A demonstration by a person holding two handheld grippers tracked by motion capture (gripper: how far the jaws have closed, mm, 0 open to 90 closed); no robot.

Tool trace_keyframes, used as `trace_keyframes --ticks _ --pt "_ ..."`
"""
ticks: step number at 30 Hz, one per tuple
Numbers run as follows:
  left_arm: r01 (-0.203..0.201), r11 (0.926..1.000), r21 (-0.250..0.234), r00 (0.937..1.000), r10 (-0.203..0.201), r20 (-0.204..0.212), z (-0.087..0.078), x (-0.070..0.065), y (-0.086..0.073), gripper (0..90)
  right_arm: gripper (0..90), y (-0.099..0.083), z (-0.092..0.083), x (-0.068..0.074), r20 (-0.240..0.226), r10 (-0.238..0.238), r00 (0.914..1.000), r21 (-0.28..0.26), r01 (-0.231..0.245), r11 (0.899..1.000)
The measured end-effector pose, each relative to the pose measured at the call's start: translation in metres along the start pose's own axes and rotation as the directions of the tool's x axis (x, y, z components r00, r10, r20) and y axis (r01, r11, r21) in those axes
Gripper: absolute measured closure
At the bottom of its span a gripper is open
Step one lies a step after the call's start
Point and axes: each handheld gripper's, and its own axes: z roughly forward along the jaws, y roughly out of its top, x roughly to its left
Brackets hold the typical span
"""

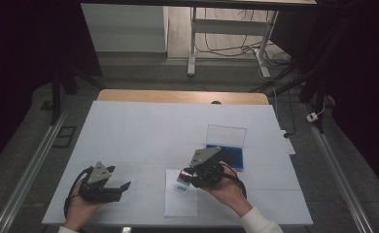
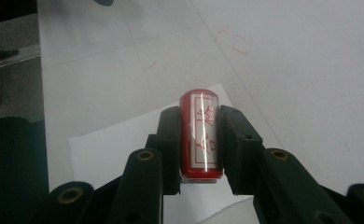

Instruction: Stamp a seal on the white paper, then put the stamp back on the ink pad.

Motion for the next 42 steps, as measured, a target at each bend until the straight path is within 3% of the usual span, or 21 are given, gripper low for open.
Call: trace_keyframes --ticks 8,22,31,37,42 --pt "-0.004 1.0 0.001 1.0 0.004 0.002 0.0 -0.001 0.0 19.6 69.8 -0.001 -0.01 -0.007 0.021 0.015 0.9997 -0.025 -0.015 1.0" --pt "-0.007 1.0 0.001 1.0 0.007 0.004 0.001 -0.002 0.001 19.6 69.9 -0.01 -0.034 -0.029 0.103 0.07 0.9922 -0.066 -0.064 0.996" --pt "-0.01 0.9999 0.009 0.9999 0.01 0.007 0.002 -0.002 0.0 19.7 69.8 -0.021 -0.046 -0.046 0.164 0.111 0.9802 -0.059 -0.103 0.993" --pt "-0.012 0.9999 0.011 0.9999 0.012 0.008 0.003 -0.003 0.0 19.7 69.8 -0.031 -0.054 -0.059 0.222 0.156 0.9624 -0.061 -0.146 0.987" --pt "-0.007 0.9999 0.011 1.0 0.007 0.003 0.003 -0.003 0.0 19.7 69.8 -0.037 -0.061 -0.067 0.239 0.186 0.9531 -0.071 -0.174 0.982"
